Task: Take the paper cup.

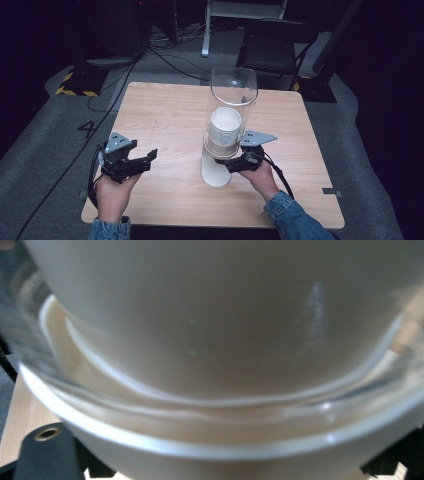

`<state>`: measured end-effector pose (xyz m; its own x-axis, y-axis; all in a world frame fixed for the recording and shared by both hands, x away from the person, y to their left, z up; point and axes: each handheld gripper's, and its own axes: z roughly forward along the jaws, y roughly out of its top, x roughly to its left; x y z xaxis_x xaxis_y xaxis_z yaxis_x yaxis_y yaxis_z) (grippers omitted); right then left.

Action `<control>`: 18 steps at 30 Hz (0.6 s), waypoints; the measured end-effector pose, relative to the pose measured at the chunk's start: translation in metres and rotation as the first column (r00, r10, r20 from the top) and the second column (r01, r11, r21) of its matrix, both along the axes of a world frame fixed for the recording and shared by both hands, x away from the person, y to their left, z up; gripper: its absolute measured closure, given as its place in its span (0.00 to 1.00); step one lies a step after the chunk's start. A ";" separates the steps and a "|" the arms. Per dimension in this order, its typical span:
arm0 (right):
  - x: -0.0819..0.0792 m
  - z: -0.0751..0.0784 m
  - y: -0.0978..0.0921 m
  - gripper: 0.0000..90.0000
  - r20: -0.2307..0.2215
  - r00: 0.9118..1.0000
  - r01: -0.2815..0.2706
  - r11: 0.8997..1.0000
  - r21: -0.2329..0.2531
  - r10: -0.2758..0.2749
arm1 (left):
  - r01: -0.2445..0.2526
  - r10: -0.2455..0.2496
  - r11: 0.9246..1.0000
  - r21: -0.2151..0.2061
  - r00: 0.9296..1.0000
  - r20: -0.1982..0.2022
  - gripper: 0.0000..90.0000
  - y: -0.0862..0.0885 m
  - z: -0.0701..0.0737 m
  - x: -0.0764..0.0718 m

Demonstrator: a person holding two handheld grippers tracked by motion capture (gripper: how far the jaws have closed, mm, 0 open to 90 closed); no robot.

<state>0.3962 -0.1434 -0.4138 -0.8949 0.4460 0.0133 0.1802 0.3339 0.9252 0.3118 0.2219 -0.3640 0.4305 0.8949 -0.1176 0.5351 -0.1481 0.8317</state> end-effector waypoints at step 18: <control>-0.003 -0.004 0.000 0.34 0.029 1.000 0.009 1.000 0.015 -0.010 | 0.000 0.000 1.000 -0.005 1.000 -0.001 0.29 0.000 -0.001 0.001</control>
<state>0.3935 -0.1430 -0.4175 -0.8908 0.4544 -0.0063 0.1558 0.3184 0.9351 0.3125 0.2219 -0.3646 0.4304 0.8942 -0.1229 0.5362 -0.1437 0.8318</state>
